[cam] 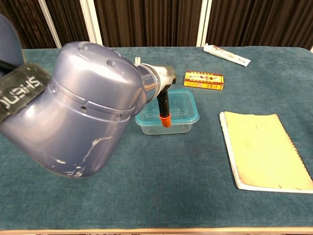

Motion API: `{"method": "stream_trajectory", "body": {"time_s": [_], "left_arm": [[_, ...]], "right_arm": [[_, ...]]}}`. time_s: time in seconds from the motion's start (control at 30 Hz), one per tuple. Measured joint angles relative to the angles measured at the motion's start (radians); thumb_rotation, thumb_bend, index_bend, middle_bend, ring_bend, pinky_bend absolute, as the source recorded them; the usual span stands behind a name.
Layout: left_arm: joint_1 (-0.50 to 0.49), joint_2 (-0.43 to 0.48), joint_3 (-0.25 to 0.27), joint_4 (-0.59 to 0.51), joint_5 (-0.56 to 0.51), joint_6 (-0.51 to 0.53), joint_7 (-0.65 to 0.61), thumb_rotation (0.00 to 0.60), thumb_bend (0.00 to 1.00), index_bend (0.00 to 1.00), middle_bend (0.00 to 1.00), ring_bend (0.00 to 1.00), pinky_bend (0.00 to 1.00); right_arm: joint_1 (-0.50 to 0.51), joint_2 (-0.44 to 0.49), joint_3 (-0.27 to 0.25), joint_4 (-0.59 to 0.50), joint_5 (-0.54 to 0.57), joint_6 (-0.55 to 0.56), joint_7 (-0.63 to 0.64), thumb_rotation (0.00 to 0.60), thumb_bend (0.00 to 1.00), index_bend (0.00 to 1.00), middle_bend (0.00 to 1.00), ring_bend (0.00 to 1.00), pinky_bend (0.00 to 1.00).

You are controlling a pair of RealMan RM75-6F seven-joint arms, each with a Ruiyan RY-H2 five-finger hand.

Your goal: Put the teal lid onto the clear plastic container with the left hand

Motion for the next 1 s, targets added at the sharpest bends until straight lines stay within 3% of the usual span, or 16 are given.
{"method": "stream_trajectory", "body": {"time_s": [1.0], "left_arm": [[0.005,0.022,0.008,-0.055,0.029,0.023,0.036,0.600,0.16,0.00,0.02,0.00,0.00]], "right_arm": [[0.000,0.000,-0.001,-0.001,-0.003,0.000,0.001,0.600,0.27,0.09,0.01,0.02,0.00]]}}
